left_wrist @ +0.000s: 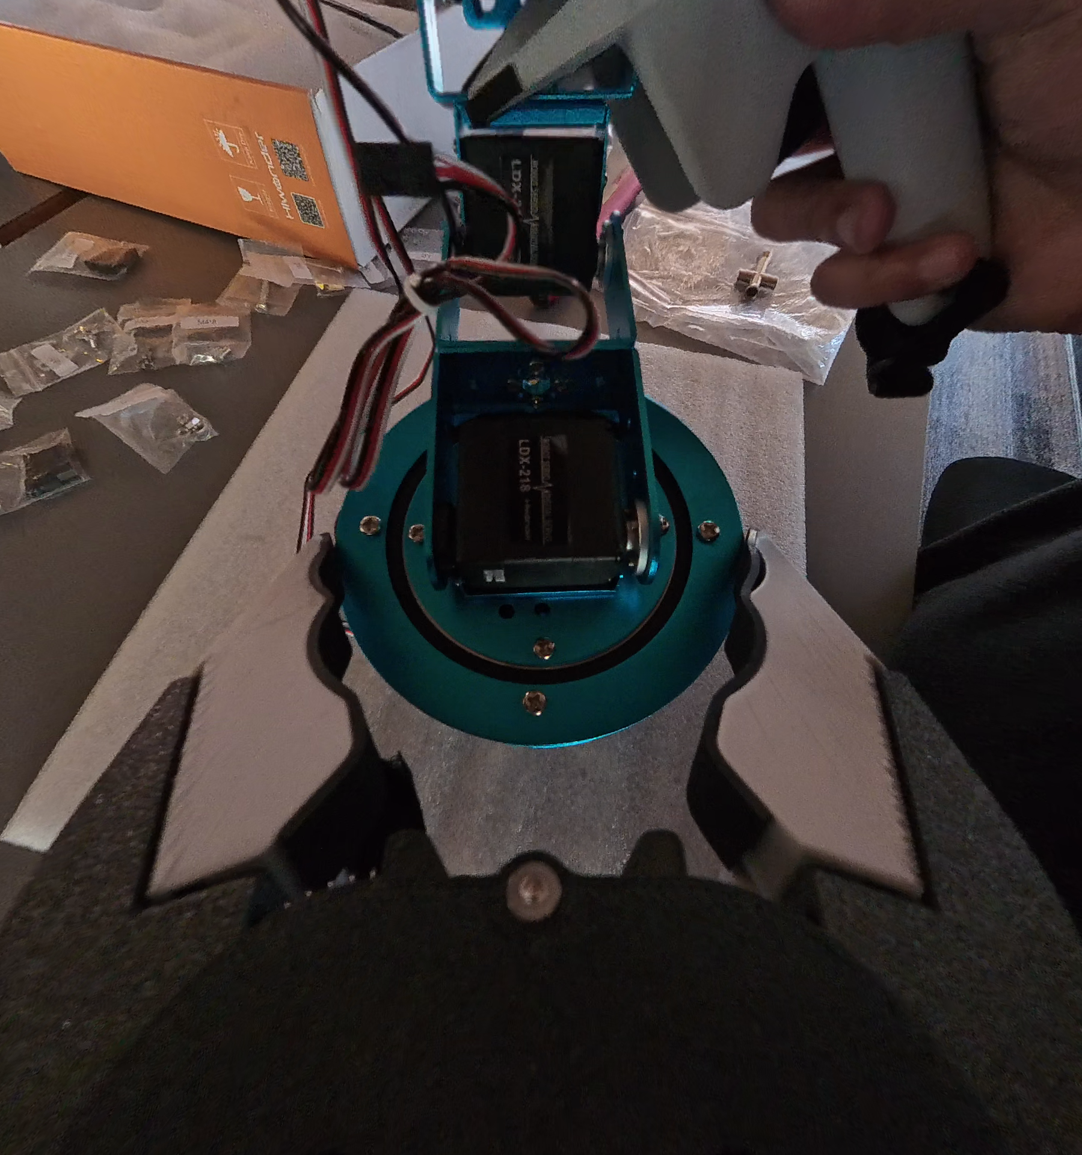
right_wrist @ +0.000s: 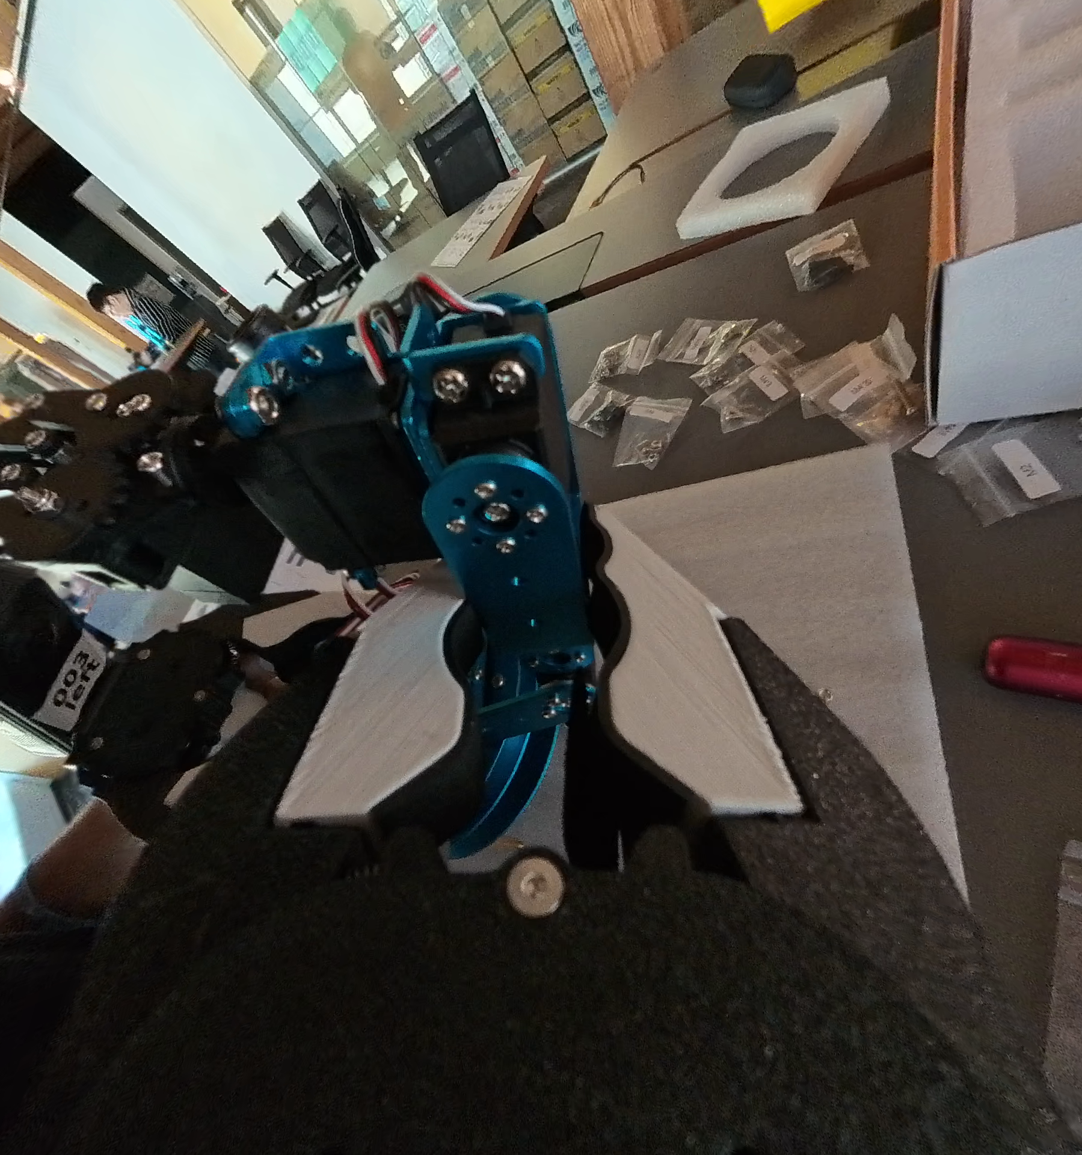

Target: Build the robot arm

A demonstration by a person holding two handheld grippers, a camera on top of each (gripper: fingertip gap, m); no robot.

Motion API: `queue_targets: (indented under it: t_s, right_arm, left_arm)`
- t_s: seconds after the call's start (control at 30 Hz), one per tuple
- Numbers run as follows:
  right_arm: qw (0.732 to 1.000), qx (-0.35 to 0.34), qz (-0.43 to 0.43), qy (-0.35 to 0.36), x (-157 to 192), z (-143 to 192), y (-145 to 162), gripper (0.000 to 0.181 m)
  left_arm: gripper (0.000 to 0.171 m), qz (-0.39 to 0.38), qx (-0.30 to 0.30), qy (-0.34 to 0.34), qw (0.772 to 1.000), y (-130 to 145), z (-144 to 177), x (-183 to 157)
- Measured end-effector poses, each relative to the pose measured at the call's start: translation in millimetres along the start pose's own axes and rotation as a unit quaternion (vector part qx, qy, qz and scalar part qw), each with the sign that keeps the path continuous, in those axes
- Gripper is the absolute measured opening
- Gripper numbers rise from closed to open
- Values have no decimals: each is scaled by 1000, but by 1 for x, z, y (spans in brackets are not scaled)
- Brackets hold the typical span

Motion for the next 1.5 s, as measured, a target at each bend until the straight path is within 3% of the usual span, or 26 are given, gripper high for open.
queue_targets:
  t_s: [0.33, 0.47, 0.57, 0.63, 0.77, 0.8, 0.83, 0.87, 1.13, 1.5]
  right_arm:
    - [1000, -8, -12, -3, -22, 3, 10, 34]
    - [998, -23, -42, -47, -28, 6, 15, 33]
    - [988, -27, -100, -113, -29, 6, 22, 45]
    - [988, -13, -103, -114, -34, 1, 32, 60]
    - [994, 0, -70, -89, -40, -10, 49, 60]
    - [992, 11, -80, -96, -39, -13, 53, 60]
    - [987, 8, -102, -123, -33, -12, 51, 42]
    - [984, 14, -126, -126, -32, -13, 51, 35]
    - [976, 46, -168, -128, -27, -13, 47, 35]
    - [942, 37, -279, -183, -23, -11, 44, 31]
  left_arm:
    - [124, -7, 13, 8, 1000, -3, -6, -3]
    - [124, -11, 15, 4, 1000, -3, -8, -4]
    - [124, -11, 15, 6, 1000, -3, -8, -4]
    - [124, -12, 19, 6, 1000, -3, -8, -4]
    - [125, -11, 27, 10, 1000, -4, -9, -4]
    - [125, -11, 29, 11, 999, -4, -9, -3]
    - [126, -10, 32, 10, 999, -4, -9, -3]
    - [126, -9, 35, 9, 999, -5, -10, -3]
    - [126, -15, 71, -3, 997, -4, -10, -3]
    - [126, -20, 77, 8, 997, -4, -8, -2]
Point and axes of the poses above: each gripper's, where its closed fingertips meet, z back along the fingers, y out of its underside, x = y × z across the jaws, the point moved 4 cm from there along z, back along the fingers, and after that the axes turned 2 degrees about -x, right-handed, at the moved point
